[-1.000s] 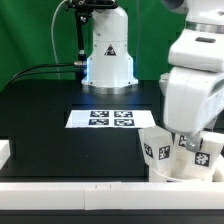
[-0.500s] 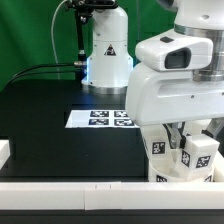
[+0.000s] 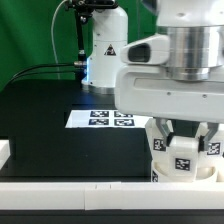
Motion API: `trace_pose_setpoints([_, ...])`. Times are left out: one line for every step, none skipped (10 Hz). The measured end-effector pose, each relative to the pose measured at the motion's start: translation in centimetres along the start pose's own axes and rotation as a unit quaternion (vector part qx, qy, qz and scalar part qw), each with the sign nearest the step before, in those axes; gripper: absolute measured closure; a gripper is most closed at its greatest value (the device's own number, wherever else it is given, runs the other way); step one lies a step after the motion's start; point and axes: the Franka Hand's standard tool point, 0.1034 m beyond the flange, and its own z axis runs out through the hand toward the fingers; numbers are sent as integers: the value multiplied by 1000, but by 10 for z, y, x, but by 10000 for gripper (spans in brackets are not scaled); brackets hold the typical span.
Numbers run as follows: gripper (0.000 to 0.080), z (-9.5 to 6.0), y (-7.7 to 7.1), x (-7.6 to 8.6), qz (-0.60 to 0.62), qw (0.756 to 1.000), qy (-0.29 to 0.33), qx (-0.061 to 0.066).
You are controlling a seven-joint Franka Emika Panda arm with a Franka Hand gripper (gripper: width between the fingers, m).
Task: Assemble stool
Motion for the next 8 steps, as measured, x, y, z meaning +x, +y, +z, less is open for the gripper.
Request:
trace_pose_setpoints([465,0,2,0,42,999,-1,0])
trace_pose_setpoints([465,0,3,-1,80,997,1,-3])
trace_pose_setpoints([465,0,4,-1,109,994,2,-4])
trace_pose_setpoints([465,0,6,0,143,990,3,-6])
trace_pose_setpoints([465,0,8,0,164,986,2,-8])
trace_pose_setpoints([465,0,8,0,160,987,3,-8])
trace_pose_setpoints([288,0,7,0,160,987,3,-7])
trace_pose_setpoints([187,-10,5,3,154,988,6,-1])
